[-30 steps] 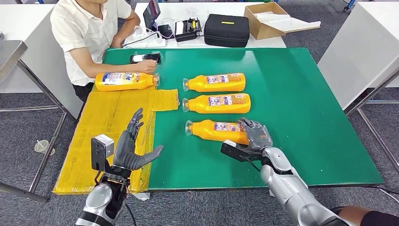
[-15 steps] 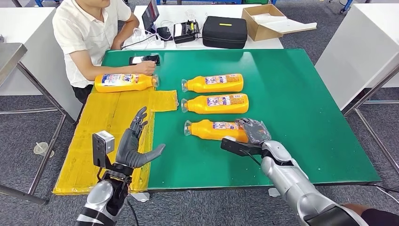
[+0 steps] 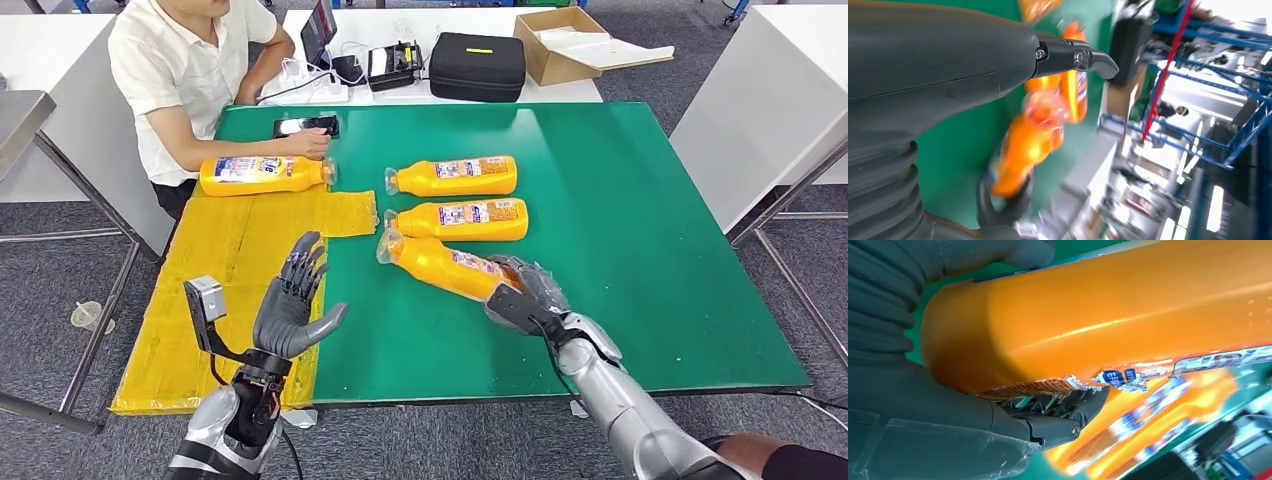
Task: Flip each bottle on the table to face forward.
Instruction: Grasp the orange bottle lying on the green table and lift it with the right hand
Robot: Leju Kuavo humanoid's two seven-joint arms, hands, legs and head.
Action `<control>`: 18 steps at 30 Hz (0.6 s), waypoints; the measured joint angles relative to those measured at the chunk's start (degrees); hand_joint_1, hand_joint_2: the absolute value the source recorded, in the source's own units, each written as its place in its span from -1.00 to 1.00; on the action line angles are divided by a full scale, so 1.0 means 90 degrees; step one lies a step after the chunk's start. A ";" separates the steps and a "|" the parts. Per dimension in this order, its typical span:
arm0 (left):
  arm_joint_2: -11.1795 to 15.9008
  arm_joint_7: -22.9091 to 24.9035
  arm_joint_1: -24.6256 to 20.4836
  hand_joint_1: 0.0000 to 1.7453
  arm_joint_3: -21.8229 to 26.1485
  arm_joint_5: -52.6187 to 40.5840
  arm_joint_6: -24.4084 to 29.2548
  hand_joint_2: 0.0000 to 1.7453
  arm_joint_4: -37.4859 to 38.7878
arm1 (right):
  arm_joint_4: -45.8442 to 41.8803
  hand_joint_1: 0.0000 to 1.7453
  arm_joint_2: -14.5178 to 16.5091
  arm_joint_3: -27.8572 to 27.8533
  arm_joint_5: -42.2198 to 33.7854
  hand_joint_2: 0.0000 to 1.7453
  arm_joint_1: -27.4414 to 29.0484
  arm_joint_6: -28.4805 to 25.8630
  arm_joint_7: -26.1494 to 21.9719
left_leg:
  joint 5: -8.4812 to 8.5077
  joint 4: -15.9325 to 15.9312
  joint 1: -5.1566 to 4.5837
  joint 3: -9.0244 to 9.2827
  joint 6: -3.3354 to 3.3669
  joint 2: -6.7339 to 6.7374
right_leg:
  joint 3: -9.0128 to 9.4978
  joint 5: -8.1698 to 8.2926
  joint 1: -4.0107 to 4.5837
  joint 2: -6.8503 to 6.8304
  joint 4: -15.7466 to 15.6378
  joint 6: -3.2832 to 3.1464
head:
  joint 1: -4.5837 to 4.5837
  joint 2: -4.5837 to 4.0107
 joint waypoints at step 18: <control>-0.0115 -0.0260 0.0316 -1.00 -0.0501 0.0188 0.0121 1.00 0.0605 | -0.2298 1.00 0.0700 -0.0469 -0.0697 1.00 0.1211 -0.0692 -0.0436 | 0.0011 0.0001 0.0002 -0.0089 0.0006 -0.0023 | -0.0070 0.0002 -0.0002 -0.0018 0.0003 -0.0005 | 0.0001 0.0000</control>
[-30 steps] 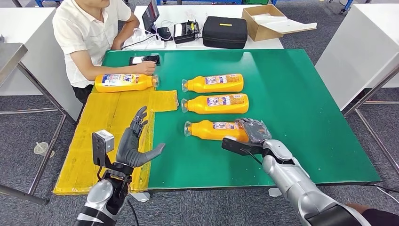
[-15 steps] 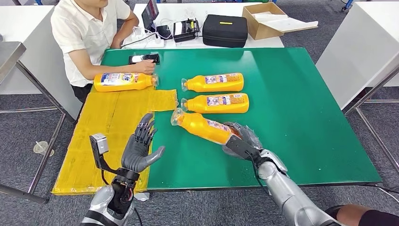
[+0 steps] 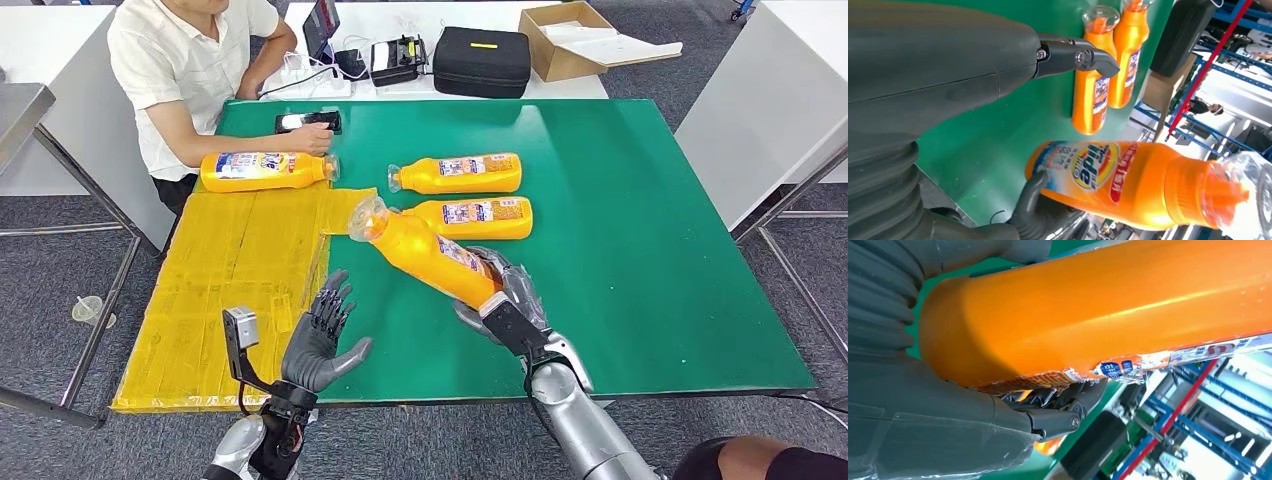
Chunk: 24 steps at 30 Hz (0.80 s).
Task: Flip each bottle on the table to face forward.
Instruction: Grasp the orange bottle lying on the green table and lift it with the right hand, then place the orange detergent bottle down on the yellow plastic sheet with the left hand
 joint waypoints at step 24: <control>-0.0191 -0.0523 -0.0543 -1.00 -0.0120 -0.0289 -0.0049 1.00 0.0011 | 0.0390 1.00 0.0600 0.1398 0.0132 1.00 -0.0149 0.0540 -0.0365 | 0.0002 0.0000 0.0000 -0.0011 0.0001 0.0000 | -0.0010 0.0000 -0.0001 0.0000 0.0001 0.0000 | 0.0001 0.0000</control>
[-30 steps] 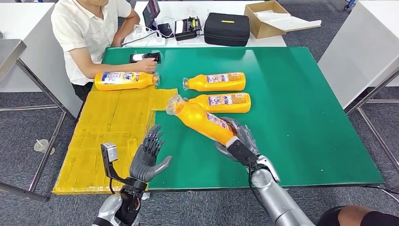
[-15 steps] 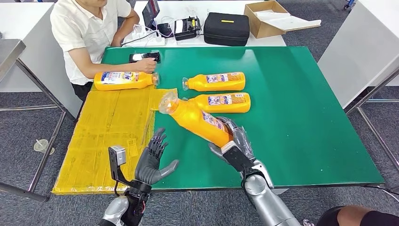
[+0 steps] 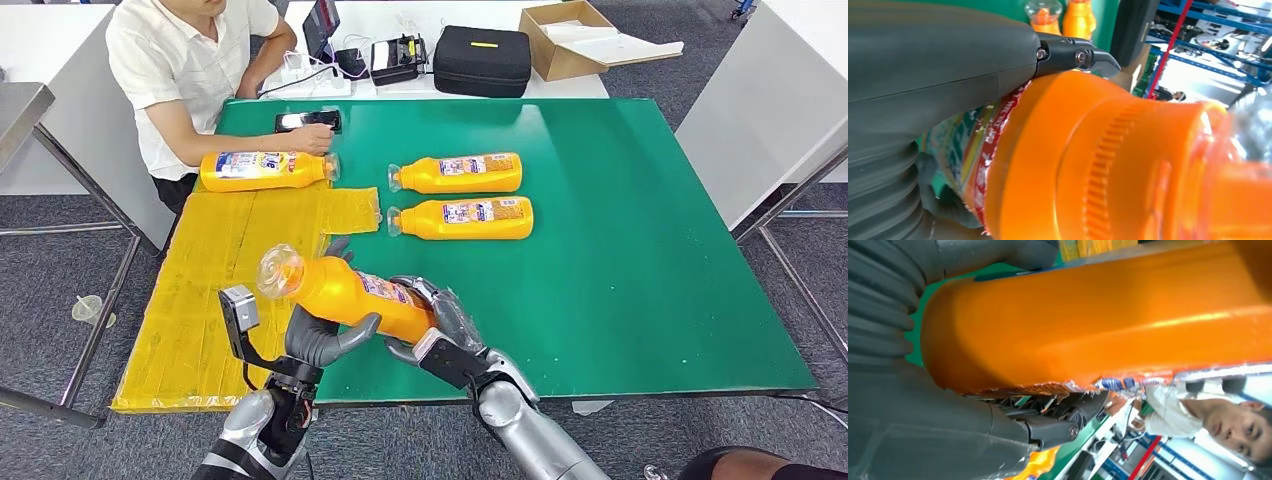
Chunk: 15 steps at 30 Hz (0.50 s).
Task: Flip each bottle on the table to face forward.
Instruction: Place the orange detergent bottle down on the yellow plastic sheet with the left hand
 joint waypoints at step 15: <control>-0.0071 -0.0021 -0.0131 1.00 0.0042 0.0218 -0.0256 1.00 0.0001 | 0.0404 0.87 0.0112 0.0279 -0.0066 1.00 -0.0302 0.0020 -0.0177 | 0.0000 0.0000 0.0000 -0.0001 0.0000 0.0003 | -0.0006 0.0000 0.0002 0.0001 0.0000 0.0000 | 0.0000 0.0000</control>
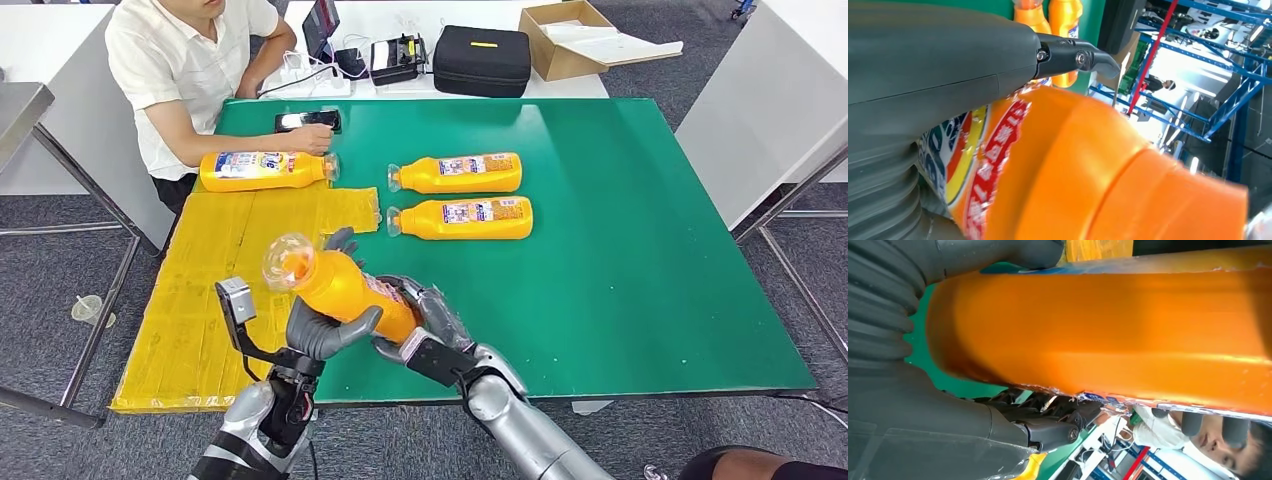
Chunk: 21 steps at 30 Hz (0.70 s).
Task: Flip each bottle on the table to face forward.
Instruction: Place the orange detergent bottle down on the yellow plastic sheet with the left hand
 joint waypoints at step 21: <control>-0.0070 -0.0151 -0.0013 1.00 0.0002 -0.0364 0.0390 1.00 -0.0004 | 0.0217 -1.00 0.0231 -0.0031 -0.0415 1.00 0.0139 -0.0345 -0.0020 | 0.0000 0.0000 0.0000 -0.0005 0.0000 0.0002 | -0.0005 0.0000 0.0000 0.0000 0.0000 0.0000 | 0.0000 0.0000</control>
